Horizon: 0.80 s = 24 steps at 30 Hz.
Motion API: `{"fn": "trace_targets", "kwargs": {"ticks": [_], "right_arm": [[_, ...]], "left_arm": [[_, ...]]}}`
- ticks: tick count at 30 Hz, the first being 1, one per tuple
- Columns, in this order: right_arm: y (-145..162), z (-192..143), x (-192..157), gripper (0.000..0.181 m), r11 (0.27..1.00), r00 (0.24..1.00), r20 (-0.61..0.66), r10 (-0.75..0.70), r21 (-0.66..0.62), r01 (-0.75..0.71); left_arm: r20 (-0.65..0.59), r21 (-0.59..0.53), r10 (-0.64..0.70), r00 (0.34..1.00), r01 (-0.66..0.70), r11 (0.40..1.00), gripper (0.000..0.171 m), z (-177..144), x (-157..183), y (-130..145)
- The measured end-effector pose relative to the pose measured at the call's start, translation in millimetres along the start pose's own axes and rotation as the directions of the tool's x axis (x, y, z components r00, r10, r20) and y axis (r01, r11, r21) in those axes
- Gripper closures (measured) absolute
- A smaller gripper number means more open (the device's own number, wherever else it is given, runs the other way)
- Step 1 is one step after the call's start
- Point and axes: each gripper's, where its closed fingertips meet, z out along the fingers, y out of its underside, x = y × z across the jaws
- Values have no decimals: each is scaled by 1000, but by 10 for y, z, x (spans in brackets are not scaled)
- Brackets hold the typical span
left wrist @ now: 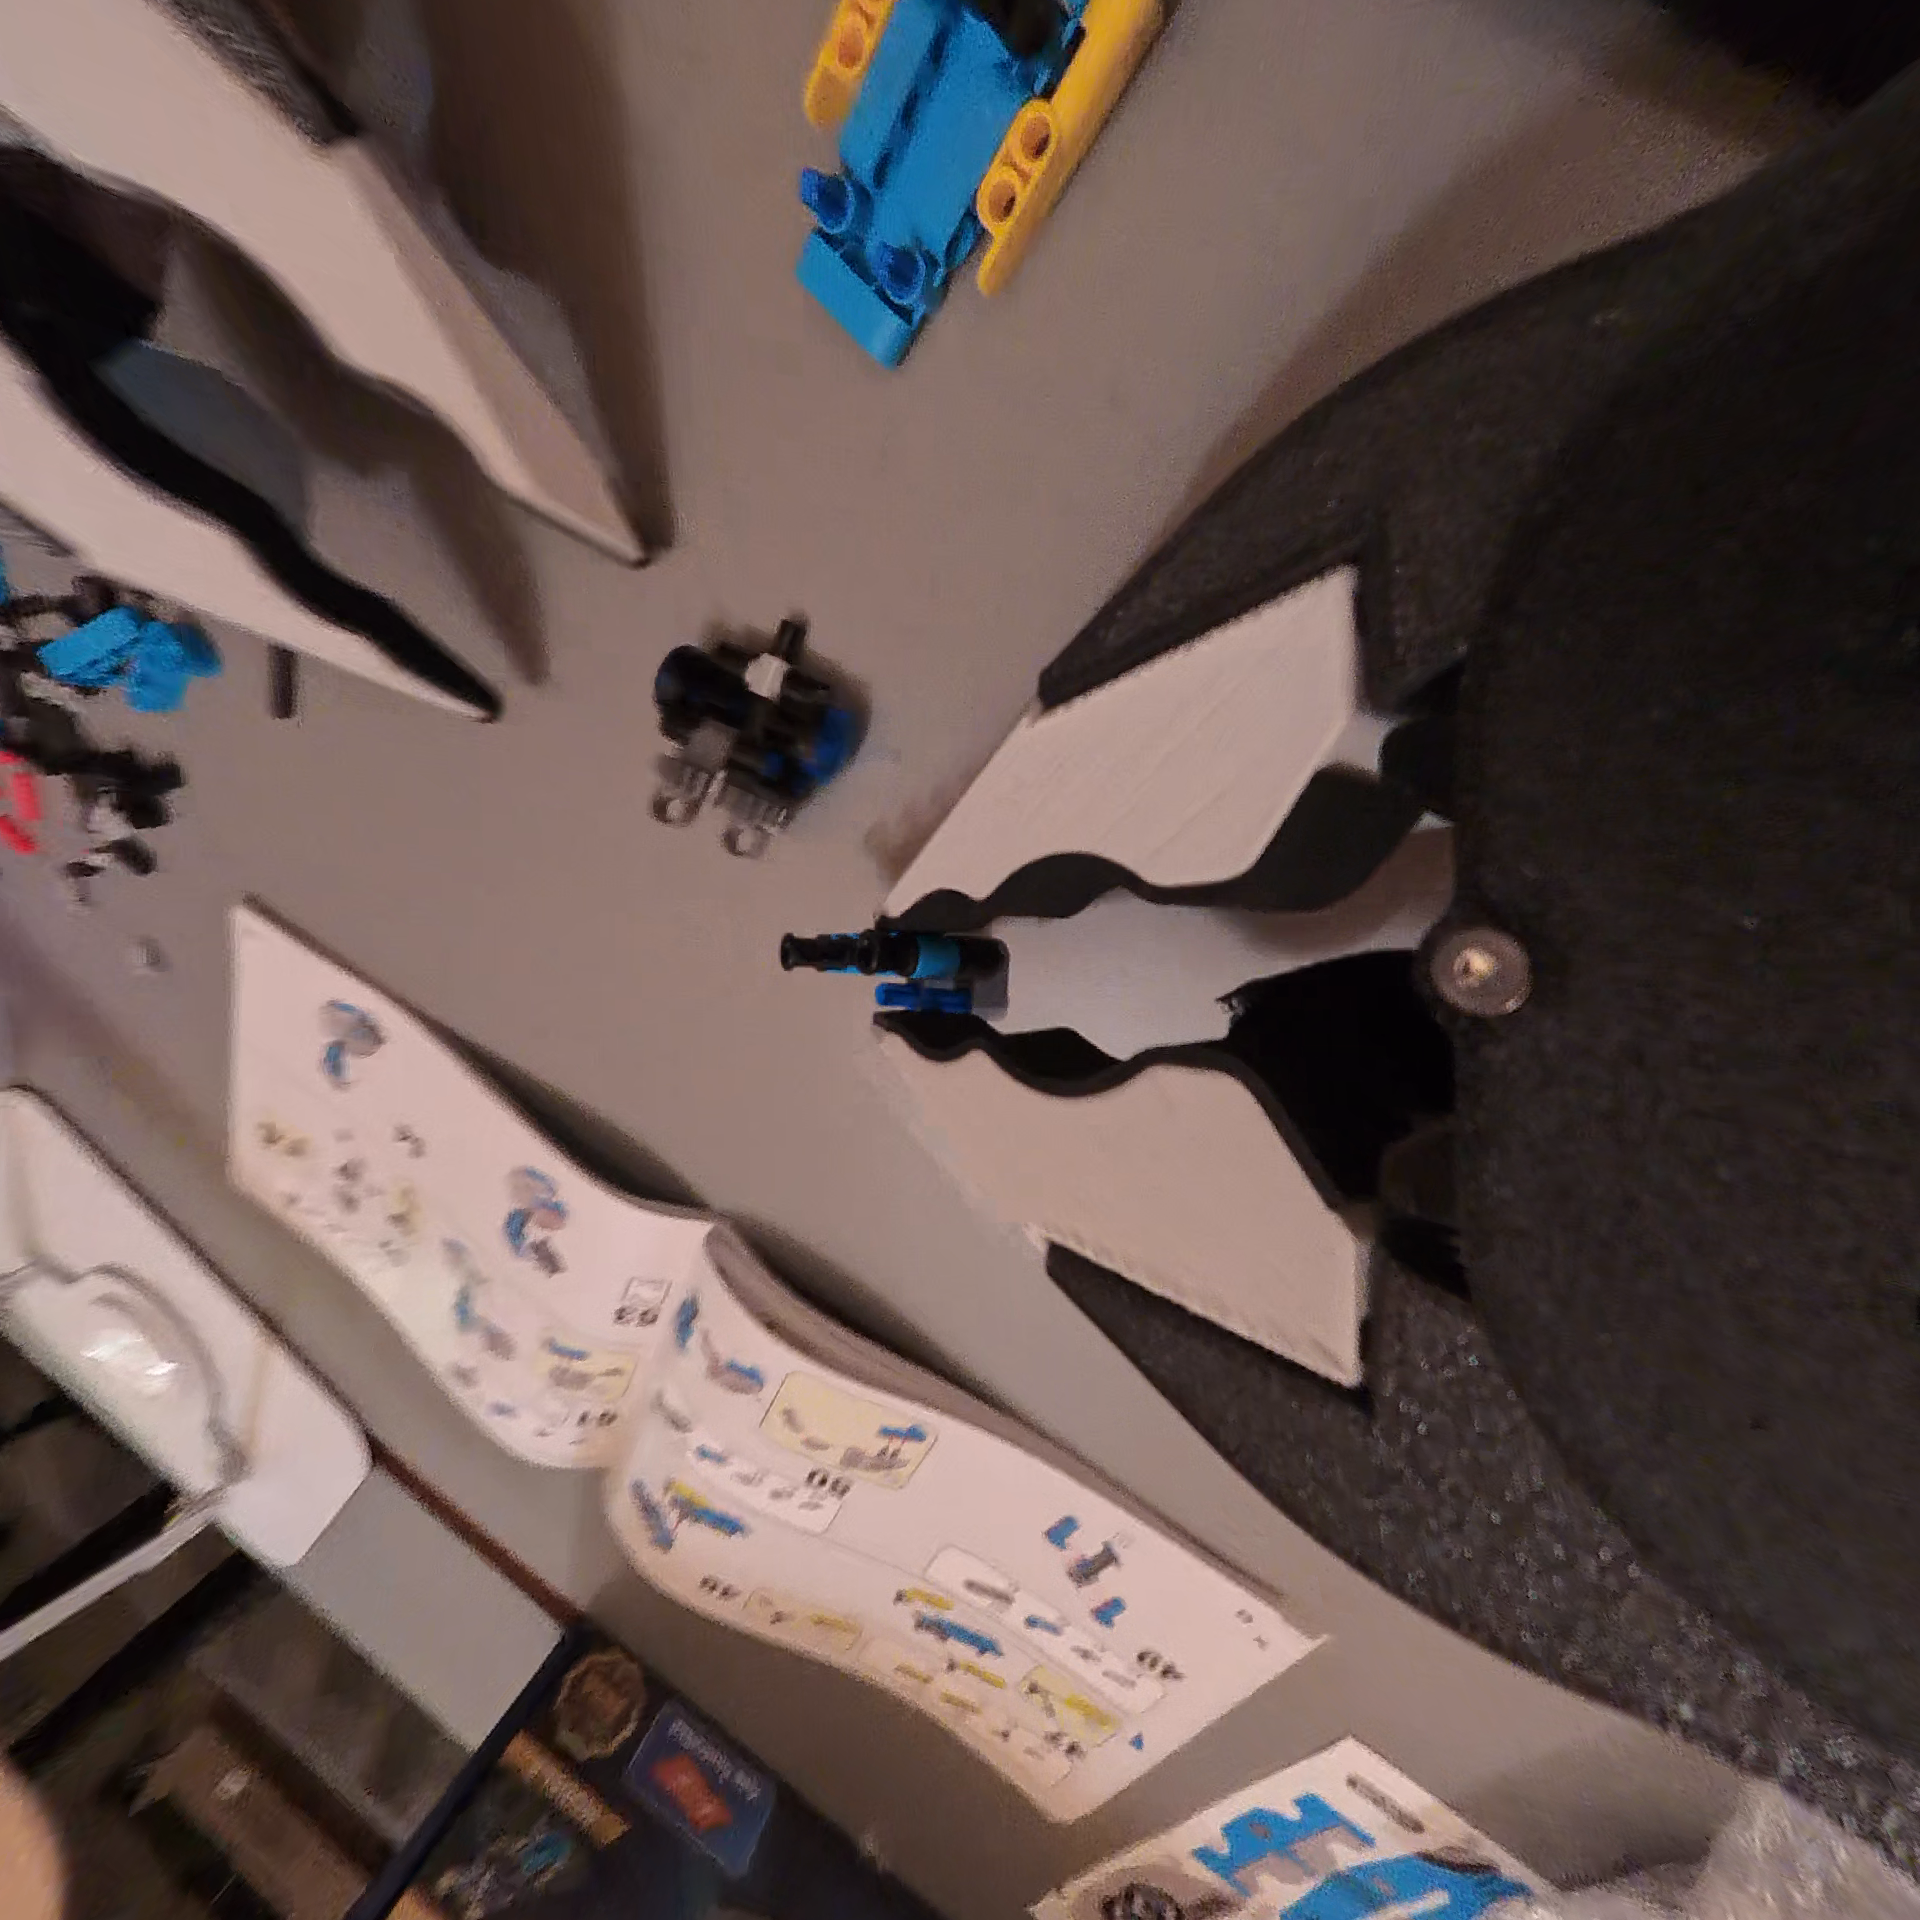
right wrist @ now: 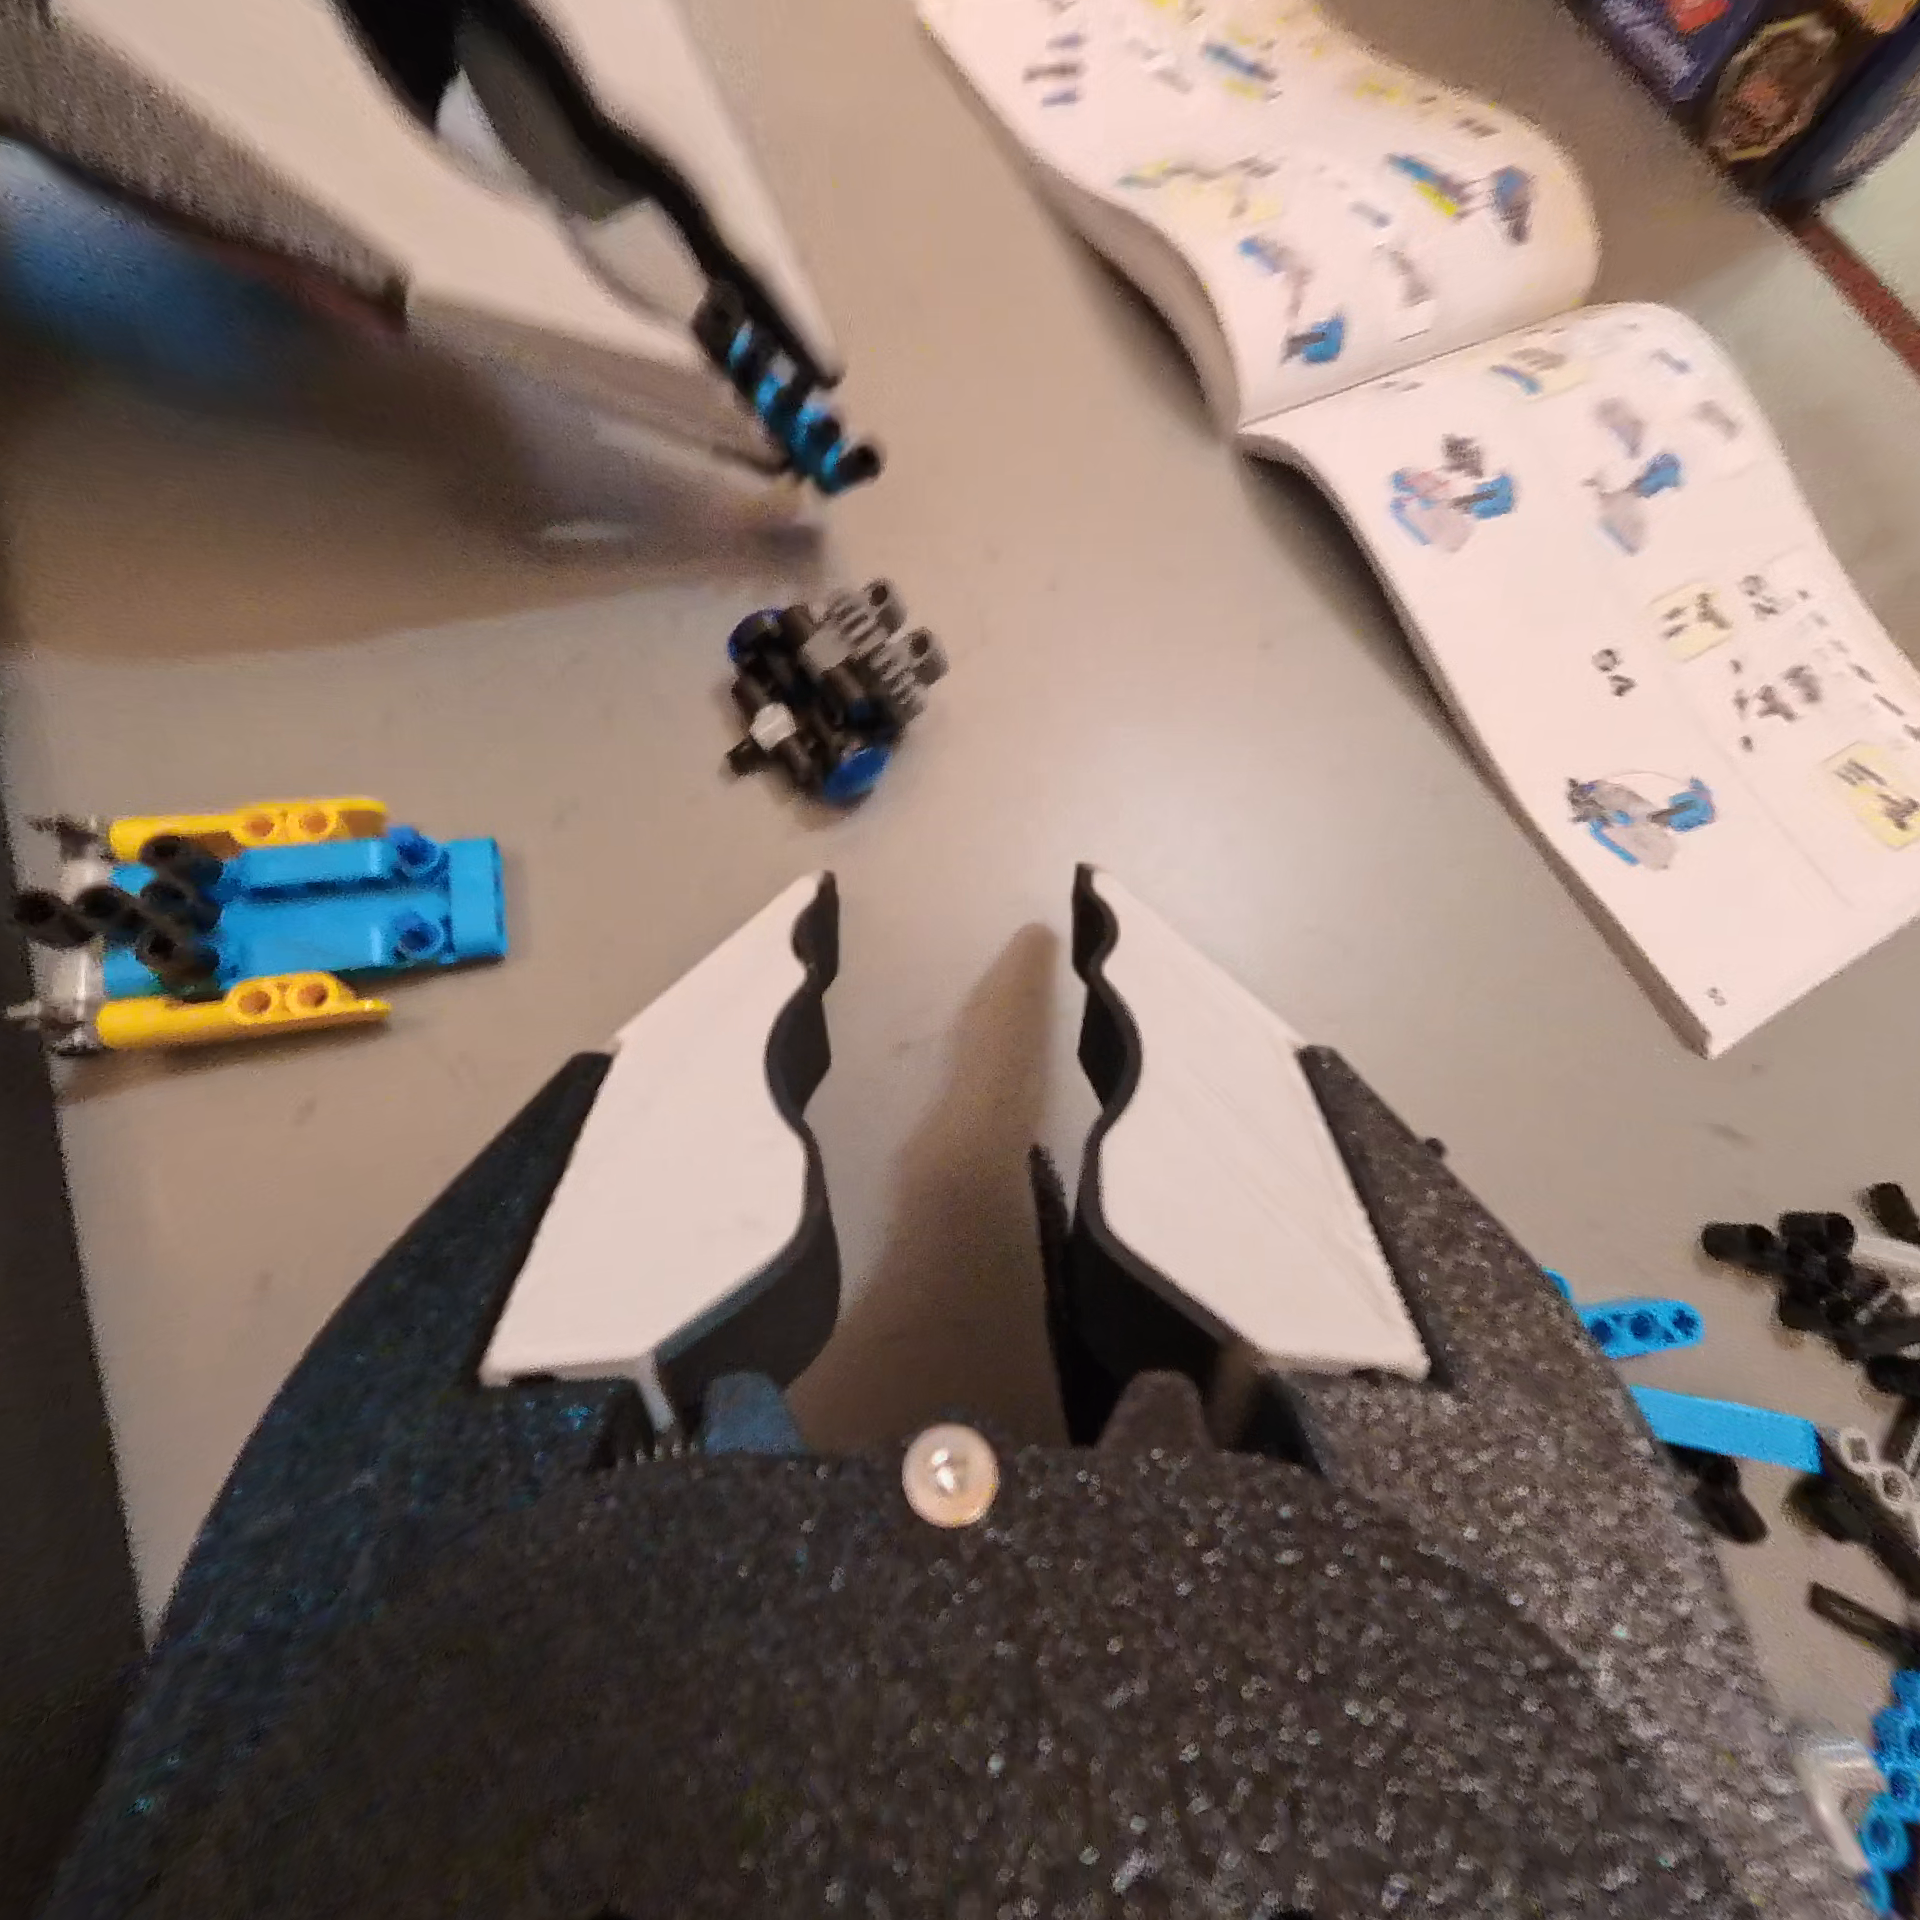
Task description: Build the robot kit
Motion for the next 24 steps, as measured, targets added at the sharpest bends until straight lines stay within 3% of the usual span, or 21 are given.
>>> {"fn": "trace_targets", "kwargs": {"ticks": [3,4,7,10,24], "right_arm": [[127,27,37,138,995,996,30,79,-57,-77],[115,22,21,145,992,991,64,119,-46,-116],[106,8,8,143,984,978,115,175,-35,-172],[101,-6,-49,132,986,975,150,164,-31,-162],[131,-4,-61,132,995,991,92,96,-36,-93]], "left_arm": [[29,-88,39,999,-36,996,158,49,-22,141],[39,-94,67,997,-63,994,158,59,-16,156],[57,-99,86,995,-80,992,158,58,-9,158],[51,-101,68,996,-62,993,158,55,-9,159],[59,-109,85,995,-78,991,157,42,21,155]]}}
